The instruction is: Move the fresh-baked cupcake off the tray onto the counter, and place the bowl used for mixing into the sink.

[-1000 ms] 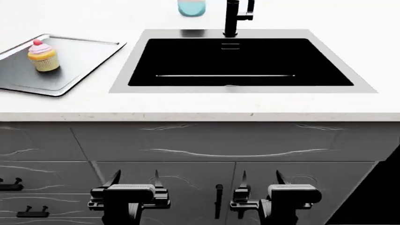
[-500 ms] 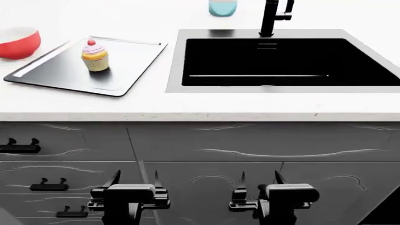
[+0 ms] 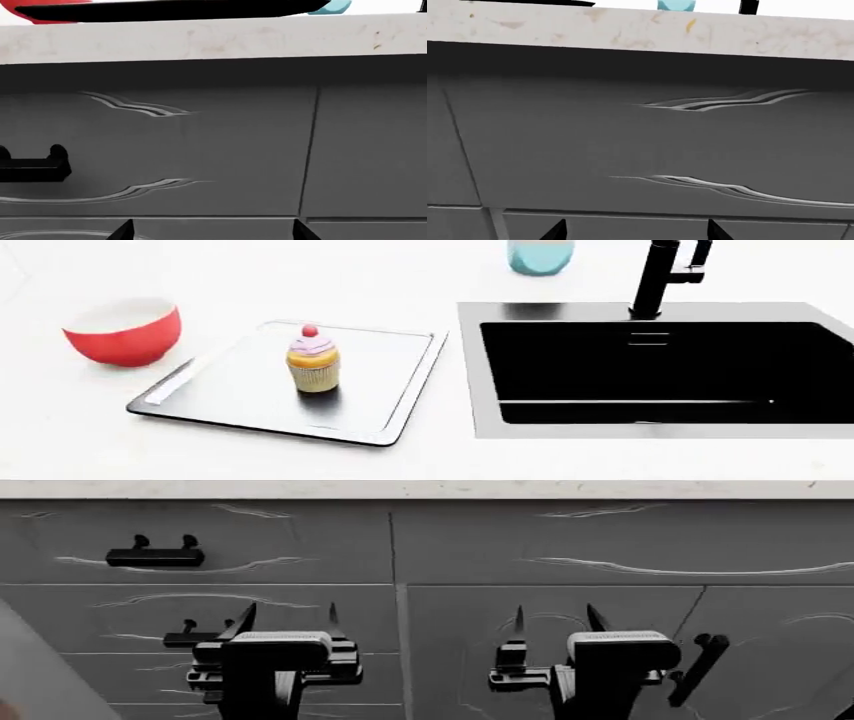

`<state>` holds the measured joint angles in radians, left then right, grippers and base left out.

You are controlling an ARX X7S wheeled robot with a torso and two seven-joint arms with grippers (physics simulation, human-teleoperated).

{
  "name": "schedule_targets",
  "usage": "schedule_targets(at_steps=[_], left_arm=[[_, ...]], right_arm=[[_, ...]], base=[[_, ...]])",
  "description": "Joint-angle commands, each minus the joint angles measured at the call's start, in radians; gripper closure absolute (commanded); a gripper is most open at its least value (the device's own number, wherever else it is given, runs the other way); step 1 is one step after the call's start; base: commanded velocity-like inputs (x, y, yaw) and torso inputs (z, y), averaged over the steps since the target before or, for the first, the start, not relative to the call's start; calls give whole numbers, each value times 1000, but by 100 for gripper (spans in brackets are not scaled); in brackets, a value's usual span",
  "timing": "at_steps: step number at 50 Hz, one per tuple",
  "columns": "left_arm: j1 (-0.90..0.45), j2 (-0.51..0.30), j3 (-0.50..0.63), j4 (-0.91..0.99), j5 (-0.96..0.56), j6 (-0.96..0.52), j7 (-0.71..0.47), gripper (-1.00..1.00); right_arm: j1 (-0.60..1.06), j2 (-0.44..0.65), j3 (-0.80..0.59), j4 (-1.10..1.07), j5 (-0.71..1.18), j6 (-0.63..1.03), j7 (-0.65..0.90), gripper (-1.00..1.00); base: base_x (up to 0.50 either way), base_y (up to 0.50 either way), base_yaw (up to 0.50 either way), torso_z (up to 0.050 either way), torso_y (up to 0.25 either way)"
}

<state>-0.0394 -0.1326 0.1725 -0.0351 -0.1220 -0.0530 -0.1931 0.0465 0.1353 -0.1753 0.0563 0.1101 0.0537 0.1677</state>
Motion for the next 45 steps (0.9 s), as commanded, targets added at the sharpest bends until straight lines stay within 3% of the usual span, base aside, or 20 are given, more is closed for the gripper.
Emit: schedule_targets(at_steps=[1, 45], left_arm=[[-2, -7, 8, -4, 1, 5, -17, -100], [-6, -29, 32, -5, -7, 14, -65, -100]], right_arm=[[9, 7, -10, 9, 8, 2, 5, -100], [16, 28, -46, 12, 22, 2, 29, -100]], base=[[0, 500, 0, 0, 0], [0, 500, 0, 0, 0]])
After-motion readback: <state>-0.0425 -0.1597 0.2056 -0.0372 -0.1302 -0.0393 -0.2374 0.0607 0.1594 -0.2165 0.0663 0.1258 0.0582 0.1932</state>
